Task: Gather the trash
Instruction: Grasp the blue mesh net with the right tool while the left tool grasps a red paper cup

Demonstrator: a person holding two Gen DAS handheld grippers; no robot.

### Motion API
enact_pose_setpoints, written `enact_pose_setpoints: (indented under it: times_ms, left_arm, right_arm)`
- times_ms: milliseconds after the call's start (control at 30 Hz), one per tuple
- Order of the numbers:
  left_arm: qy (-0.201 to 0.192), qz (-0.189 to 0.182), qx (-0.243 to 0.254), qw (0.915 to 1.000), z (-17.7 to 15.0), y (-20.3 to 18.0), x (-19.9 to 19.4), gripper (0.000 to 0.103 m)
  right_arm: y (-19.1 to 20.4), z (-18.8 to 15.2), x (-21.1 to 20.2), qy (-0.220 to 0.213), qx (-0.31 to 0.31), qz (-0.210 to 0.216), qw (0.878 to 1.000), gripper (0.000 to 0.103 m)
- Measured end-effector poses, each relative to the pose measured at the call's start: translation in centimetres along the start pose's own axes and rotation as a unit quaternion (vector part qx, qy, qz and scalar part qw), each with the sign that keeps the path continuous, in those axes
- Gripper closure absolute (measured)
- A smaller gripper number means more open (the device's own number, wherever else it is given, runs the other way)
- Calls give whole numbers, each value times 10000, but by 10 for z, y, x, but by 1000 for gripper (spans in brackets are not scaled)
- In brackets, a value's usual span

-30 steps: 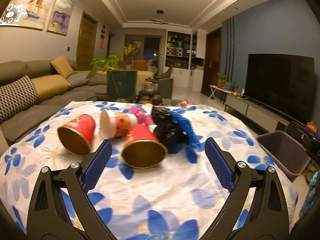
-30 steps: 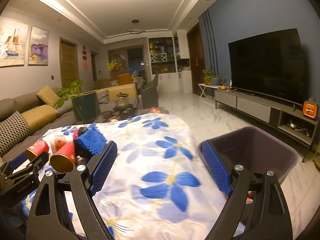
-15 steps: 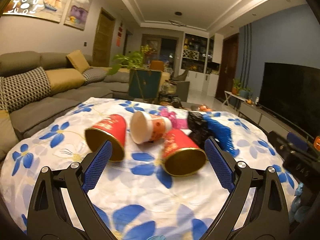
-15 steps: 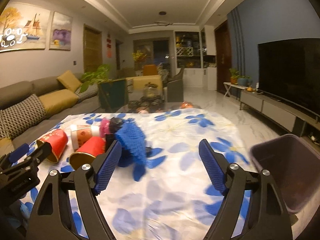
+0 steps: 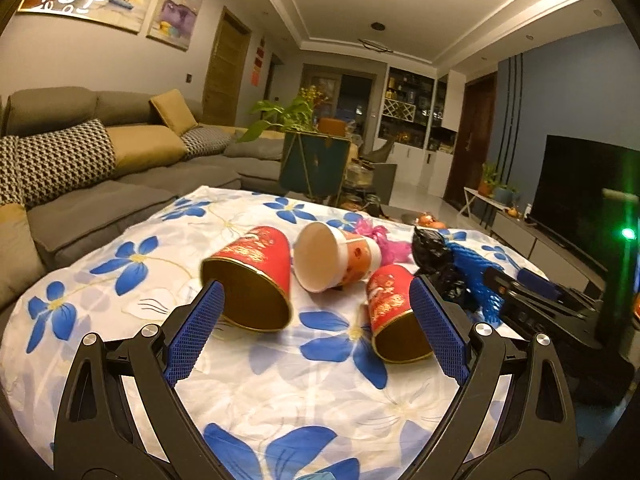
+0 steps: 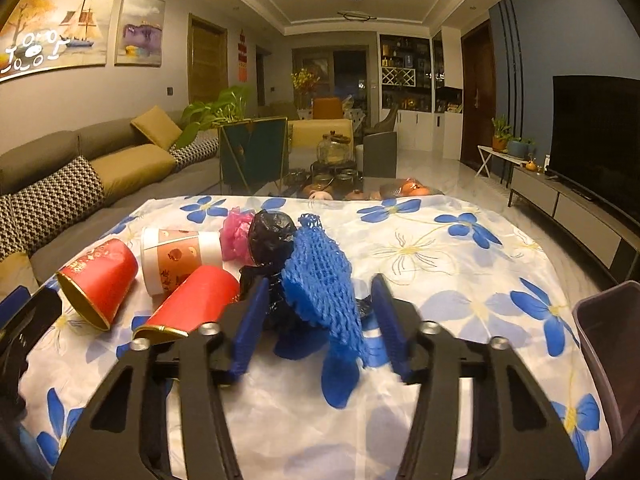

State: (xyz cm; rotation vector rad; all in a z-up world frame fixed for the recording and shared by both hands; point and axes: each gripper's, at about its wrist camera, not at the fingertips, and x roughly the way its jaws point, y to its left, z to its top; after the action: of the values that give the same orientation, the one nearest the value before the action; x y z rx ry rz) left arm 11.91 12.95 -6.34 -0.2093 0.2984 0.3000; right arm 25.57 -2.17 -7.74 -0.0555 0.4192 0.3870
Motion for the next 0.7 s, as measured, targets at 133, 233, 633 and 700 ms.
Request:
enact_pose_setpoints:
  times_ms: [133,233,633,700]
  left_arm:
    - [4,-147,153,9998,-2,-11,1,11]
    - [-23,-241,235,9994,-3,-20,2,11]
    - [673,-700,455,9942,-8,-37,38,30]
    - [801,-749,438,9930,-9,-37,43,35]
  right_arm:
    - [-2,-1,7,139,-3,41,9999,82]
    - [-4,-2,5,125,26,90,9999,94]
    - [-40,7,-57,-500,421,39,9979,95]
    - [-44,8,-64,-566,452,27,9974,96]
